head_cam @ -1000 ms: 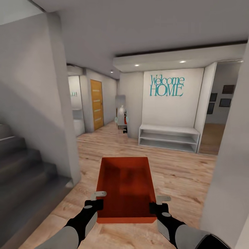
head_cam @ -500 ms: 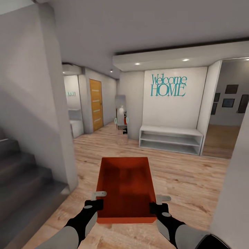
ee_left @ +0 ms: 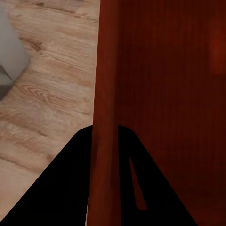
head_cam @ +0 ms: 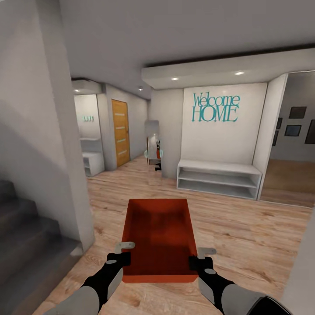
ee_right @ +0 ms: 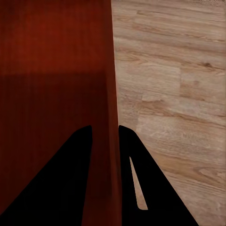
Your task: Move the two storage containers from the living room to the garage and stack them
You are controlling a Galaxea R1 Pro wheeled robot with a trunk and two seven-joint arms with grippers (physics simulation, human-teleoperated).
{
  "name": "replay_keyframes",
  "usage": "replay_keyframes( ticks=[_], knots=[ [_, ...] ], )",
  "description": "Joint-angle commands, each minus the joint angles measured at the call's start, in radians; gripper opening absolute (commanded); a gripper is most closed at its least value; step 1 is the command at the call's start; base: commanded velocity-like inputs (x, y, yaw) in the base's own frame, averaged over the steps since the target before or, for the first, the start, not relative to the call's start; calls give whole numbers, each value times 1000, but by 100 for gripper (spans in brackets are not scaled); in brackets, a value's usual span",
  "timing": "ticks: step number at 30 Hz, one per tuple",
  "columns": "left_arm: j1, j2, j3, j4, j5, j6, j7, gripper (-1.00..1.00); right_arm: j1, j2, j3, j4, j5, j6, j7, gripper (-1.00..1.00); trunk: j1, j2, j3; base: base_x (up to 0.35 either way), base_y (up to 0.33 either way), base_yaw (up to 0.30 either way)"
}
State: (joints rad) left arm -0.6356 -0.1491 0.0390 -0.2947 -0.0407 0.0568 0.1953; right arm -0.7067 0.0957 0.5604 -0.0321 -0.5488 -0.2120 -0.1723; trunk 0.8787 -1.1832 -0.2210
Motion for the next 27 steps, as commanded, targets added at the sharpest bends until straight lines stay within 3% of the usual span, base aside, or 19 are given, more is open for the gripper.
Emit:
replay_keyframes(
  ticks=[1, 27],
  knots=[
    [-1, 21, 65, 0, 36, 6, 0, -100, 0, -7, -17, -4, 9, -10, 7, -100, 1, -1, -1, 322, 0, 0],
    [-1, 20, 65, 0, 36, 6, 0, -100, 0, -5, -16, -4, 9, -12, 4, -100, 1, -1, -1, 322, 0, 0]
  ],
)
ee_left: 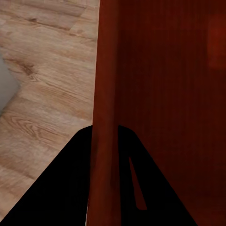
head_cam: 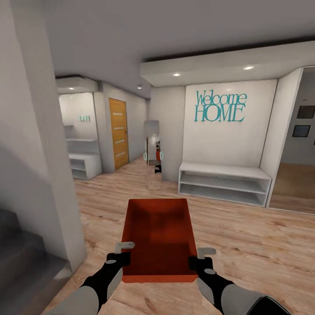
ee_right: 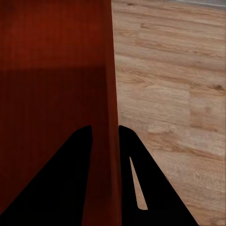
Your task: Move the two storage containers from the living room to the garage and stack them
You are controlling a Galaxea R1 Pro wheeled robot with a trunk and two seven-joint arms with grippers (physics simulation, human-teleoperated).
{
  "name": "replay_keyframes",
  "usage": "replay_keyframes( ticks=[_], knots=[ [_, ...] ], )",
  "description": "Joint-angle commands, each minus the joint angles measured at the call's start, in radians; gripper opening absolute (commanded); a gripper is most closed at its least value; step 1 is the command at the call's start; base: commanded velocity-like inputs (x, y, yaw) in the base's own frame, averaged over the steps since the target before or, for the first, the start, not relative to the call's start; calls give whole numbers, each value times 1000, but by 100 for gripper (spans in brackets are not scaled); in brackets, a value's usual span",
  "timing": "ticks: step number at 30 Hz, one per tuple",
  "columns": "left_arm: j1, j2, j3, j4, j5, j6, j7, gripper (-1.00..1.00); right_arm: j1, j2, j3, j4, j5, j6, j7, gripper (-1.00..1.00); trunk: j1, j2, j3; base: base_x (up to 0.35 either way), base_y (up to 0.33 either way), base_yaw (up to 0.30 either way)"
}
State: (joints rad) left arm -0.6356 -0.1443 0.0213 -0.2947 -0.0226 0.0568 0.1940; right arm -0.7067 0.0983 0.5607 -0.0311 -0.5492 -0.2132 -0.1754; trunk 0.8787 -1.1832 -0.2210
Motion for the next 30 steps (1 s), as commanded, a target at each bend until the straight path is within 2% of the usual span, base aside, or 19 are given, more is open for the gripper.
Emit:
replay_keyframes(
  ticks=[1, 30],
  knots=[
    [-1, 15, 83, 0, 18, 6, 1, -100, 0, -8, -16, -5, 9, -11, 7, -100, 1, -1, -1, 322, 0, 0],
    [-1, 15, 83, 0, 18, 6, 1, -100, 0, -8, -16, -4, 10, -11, 5, -100, 1, -1, -1, 322, 0, 0]
  ],
)
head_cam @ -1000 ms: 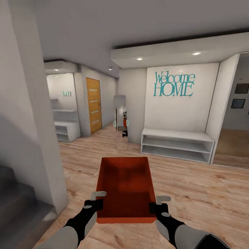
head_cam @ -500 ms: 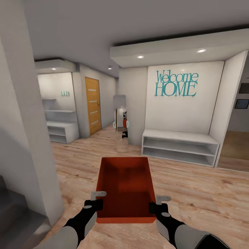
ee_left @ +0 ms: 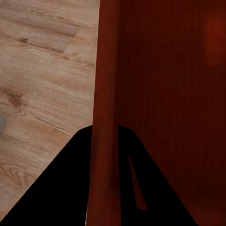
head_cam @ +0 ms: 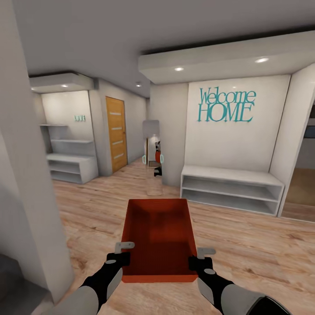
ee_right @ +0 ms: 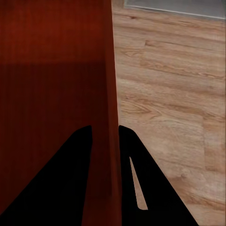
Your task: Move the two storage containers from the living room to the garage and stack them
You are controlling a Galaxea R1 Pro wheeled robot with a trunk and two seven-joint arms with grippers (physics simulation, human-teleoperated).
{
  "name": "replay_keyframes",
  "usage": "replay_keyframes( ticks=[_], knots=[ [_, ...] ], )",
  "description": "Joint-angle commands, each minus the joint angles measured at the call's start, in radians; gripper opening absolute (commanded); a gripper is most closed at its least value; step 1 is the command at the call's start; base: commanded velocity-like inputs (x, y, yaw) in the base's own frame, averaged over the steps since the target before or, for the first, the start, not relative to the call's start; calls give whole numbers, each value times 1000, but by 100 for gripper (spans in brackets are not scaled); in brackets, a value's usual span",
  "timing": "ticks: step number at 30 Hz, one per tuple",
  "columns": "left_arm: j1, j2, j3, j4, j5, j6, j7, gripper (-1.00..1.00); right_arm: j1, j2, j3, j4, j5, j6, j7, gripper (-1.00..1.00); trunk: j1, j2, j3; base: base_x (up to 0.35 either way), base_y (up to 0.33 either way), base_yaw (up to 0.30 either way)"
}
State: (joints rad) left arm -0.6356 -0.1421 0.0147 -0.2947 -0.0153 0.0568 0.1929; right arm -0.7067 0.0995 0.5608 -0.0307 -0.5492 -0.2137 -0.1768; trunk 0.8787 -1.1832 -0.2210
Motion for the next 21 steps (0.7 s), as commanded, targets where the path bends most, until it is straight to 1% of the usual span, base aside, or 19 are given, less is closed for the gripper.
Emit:
replay_keyframes(
  ticks=[1, 21],
  knots=[
    [-1, 13, 90, 0, 11, 6, 2, -100, 0, -9, -16, -5, 10, -10, 7, -100, 1, -1, -1, 322, 0, 0],
    [-1, 13, 90, 0, 11, 6, 2, -100, 0, -9, -17, -5, 9, -12, 7, -100, 1, -1, -1, 322, 0, 0]
  ],
)
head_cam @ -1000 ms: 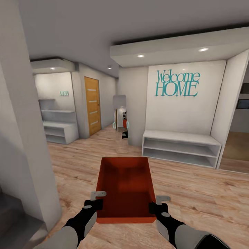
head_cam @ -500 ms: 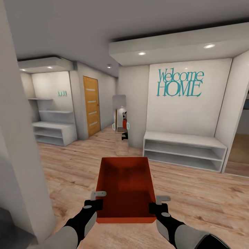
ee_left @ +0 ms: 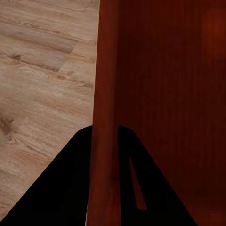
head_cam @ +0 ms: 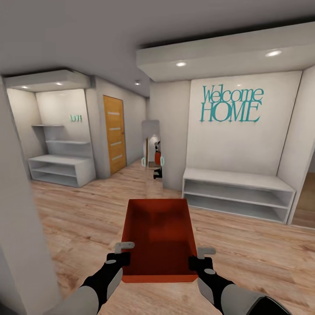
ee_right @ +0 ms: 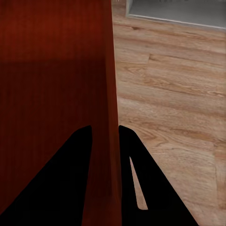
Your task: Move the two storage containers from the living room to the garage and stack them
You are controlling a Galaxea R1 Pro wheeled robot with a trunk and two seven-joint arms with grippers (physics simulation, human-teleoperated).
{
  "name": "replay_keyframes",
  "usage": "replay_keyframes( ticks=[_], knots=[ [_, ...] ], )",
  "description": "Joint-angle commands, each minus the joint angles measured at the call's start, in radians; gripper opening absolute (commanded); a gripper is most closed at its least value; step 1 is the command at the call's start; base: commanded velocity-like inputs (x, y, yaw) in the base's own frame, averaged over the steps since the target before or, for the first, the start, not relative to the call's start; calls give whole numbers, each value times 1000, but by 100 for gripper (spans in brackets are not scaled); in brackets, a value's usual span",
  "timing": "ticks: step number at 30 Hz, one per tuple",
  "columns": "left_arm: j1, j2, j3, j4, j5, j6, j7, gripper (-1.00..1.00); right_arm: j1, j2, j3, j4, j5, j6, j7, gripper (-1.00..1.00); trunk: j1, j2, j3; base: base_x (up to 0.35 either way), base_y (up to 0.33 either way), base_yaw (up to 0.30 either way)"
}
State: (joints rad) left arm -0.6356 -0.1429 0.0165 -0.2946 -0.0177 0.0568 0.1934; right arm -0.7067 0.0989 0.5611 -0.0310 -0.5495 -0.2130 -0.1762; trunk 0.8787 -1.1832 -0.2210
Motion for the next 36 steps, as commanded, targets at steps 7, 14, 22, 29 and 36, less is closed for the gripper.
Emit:
replay_keyframes(
  ticks=[7, 14, 22, 29, 36],
  knots=[
    [-1, 14, 88, 0, 13, 6, 1, -100, 0, -8, -18, -5, 8, -12, 7, -100, 1, -1, -1, 322, 0, 0],
    [-1, 14, 88, 0, 13, 6, 1, -100, 0, -8, -18, -4, 8, -11, 9, -100, 1, -1, -1, 322, 0, 20],
    [-1, 14, 88, 0, 13, 6, 1, -100, 0, -8, -18, -4, 8, -11, 8, -100, 1, -1, -1, 322, 0, 237],
    [-1, 14, 88, 0, 13, 6, 1, -100, 0, -8, -18, -4, 8, -11, 9, -100, 1, -1, -1, 322, 0, 275],
    [-1, 14, 88, 0, 13, 6, 1, -100, 0, -8, -18, -4, 8, -11, 9, -100, 1, -1, -1, 322, 0, 230]
  ],
)
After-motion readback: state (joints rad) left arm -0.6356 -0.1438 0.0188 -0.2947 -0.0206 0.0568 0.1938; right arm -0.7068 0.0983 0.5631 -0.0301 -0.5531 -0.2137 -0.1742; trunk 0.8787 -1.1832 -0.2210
